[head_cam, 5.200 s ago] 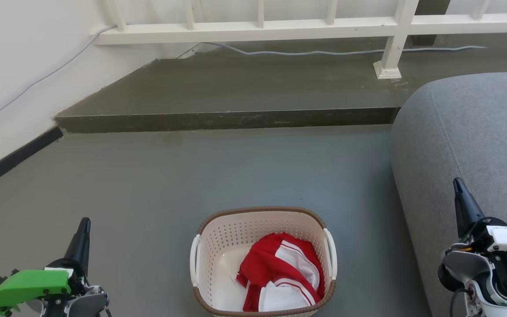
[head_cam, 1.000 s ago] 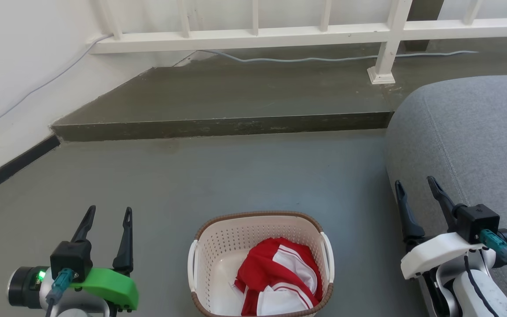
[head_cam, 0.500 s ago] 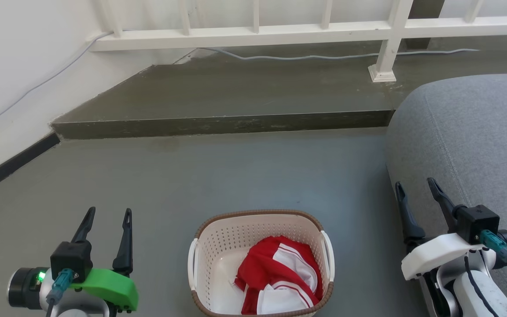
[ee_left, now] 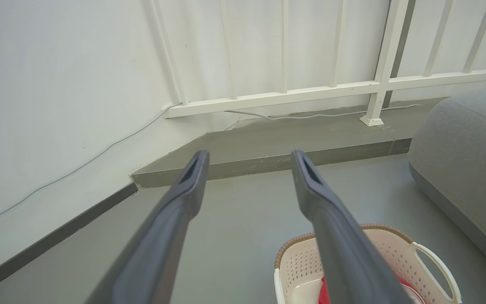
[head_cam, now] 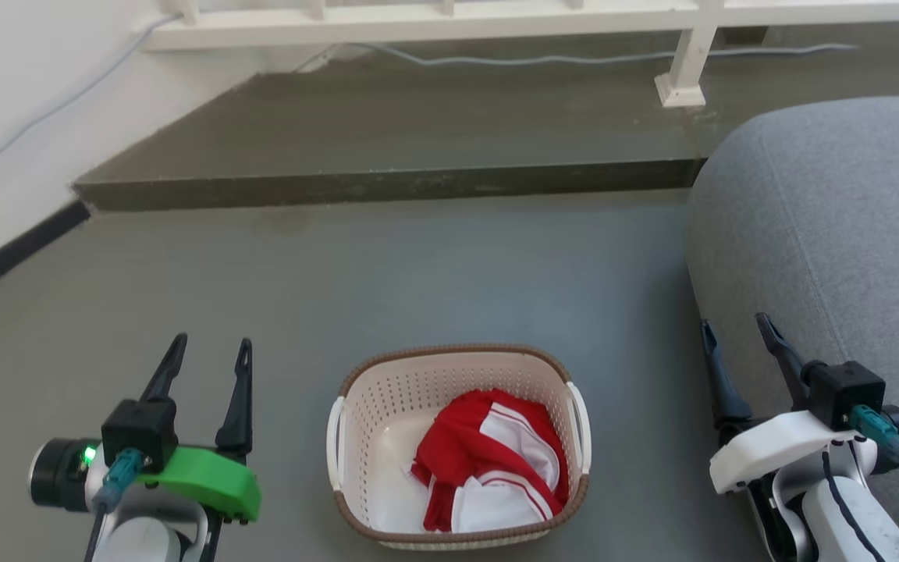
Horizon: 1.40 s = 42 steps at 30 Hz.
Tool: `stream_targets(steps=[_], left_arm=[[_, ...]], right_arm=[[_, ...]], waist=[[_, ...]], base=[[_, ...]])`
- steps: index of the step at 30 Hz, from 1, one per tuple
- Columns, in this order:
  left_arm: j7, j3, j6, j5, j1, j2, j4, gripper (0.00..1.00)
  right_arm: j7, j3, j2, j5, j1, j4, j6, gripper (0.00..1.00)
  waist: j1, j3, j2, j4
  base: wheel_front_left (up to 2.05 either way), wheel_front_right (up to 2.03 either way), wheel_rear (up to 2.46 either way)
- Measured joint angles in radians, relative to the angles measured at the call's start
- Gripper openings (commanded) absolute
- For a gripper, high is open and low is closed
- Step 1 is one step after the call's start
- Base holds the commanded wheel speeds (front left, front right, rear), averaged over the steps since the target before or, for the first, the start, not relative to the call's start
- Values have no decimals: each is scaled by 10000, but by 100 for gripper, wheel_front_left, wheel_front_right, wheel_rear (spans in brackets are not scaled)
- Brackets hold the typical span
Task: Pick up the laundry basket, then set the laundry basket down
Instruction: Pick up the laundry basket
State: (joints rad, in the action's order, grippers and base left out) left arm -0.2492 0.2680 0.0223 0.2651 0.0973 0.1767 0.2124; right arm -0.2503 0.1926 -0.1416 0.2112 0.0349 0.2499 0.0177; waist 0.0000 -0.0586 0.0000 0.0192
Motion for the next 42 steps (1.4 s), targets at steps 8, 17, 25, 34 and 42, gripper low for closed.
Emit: stream_targets(steps=[8, 17, 25, 34, 42], left_arm=[[-25, 134, -128, 0, 585, -113, 67, 100], [-23, 251, -238, 0, 1167, -276, 416, 100], [-19, 245, -405, 42, 2125, -385, 779, 100], [-10, 188, -500, 173, 3346, -683, 1421, 100], [142, 245, -782, 130, 4606, -675, 2151, 100]], right_arm=[[0, -188, 90, 2, 527, 4, 0, 100], [-2, -192, 146, 2, 1115, 127, -84, 100], [-2, -186, 265, 8, 1733, 399, -100, 100], [-15, -182, 420, 94, 2693, 788, -290, 100], [-17, -140, 460, 96, 3929, 1304, -397, 100]], waist=[[0, -967, 0, 2], [0, -2058, 0, -6], [0, -3190, 0, -40], [1, -4479, 0, -104], [1, -5637, 0, -147]], base=[[0, 0, 0], [0, 0, 0], [0, 0, 0], [0, 0, 0], [0, 0, 0]])
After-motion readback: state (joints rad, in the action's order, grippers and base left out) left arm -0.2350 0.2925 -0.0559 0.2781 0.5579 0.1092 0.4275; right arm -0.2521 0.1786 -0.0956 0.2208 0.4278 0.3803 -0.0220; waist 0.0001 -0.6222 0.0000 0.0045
